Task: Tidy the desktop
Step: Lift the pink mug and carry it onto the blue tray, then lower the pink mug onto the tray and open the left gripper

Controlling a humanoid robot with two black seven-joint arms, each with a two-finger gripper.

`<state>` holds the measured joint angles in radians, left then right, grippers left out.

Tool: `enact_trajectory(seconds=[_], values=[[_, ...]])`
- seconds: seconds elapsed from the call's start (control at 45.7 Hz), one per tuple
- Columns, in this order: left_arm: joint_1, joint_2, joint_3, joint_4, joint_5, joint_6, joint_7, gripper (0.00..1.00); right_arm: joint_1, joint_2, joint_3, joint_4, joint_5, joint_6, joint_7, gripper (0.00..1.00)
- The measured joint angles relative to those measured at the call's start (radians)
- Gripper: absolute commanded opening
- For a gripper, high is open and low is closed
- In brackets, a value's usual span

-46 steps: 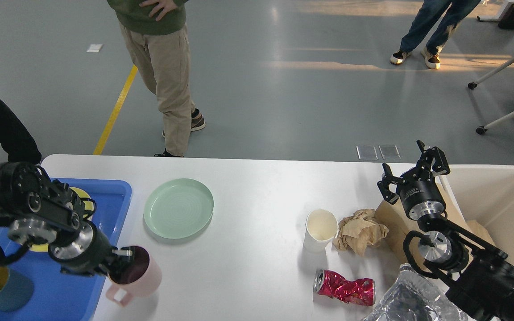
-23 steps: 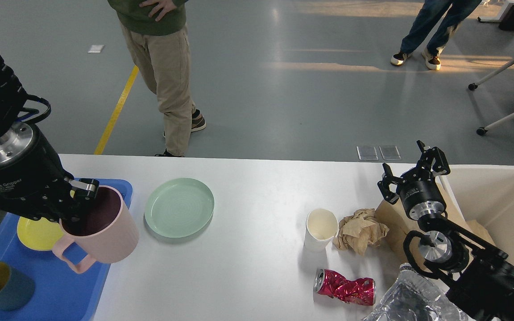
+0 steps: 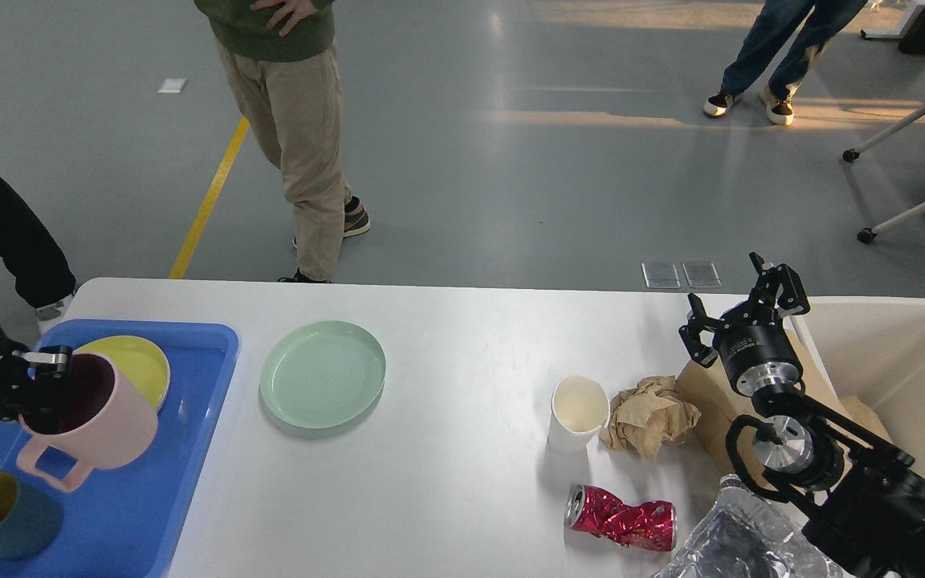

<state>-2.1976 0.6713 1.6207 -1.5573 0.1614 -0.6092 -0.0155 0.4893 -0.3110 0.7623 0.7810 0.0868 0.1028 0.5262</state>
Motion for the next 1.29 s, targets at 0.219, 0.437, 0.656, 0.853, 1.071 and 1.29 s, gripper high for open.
enact_trajectory(seconds=[0.219,0.437,0.656,0.853,1.071,1.29], values=[[0.361,0.145,-0.142,0.232,0.101,0.036,-0.038,0.0,0.0,0.0,0.0,0.0,0.0,0.0,0.0,1.0],[0.629,0.156,-0.315,0.365,0.111,0.053,-0.049,0.0,0.0,0.0,0.0,0.0,0.0,0.0,0.0,1.0],[0.749,0.157,-0.38,0.432,0.111,0.092,-0.048,0.0,0.0,0.001,0.0,0.0,0.0,0.0,0.0,1.0],[0.766,0.152,-0.421,0.437,0.108,0.094,-0.04,0.0,0.0,0.001,0.0,0.0,0.0,0.0,0.0,1.0],[0.766,0.134,-0.456,0.435,0.097,0.091,-0.029,0.0,0.0,0.0,0.0,0.0,0.0,0.0,0.0,1.0],[0.776,0.118,-0.456,0.434,0.094,0.098,-0.031,0.57,0.0,0.001,0.0,0.0,-0.001,0.0,0.0,1.0]])
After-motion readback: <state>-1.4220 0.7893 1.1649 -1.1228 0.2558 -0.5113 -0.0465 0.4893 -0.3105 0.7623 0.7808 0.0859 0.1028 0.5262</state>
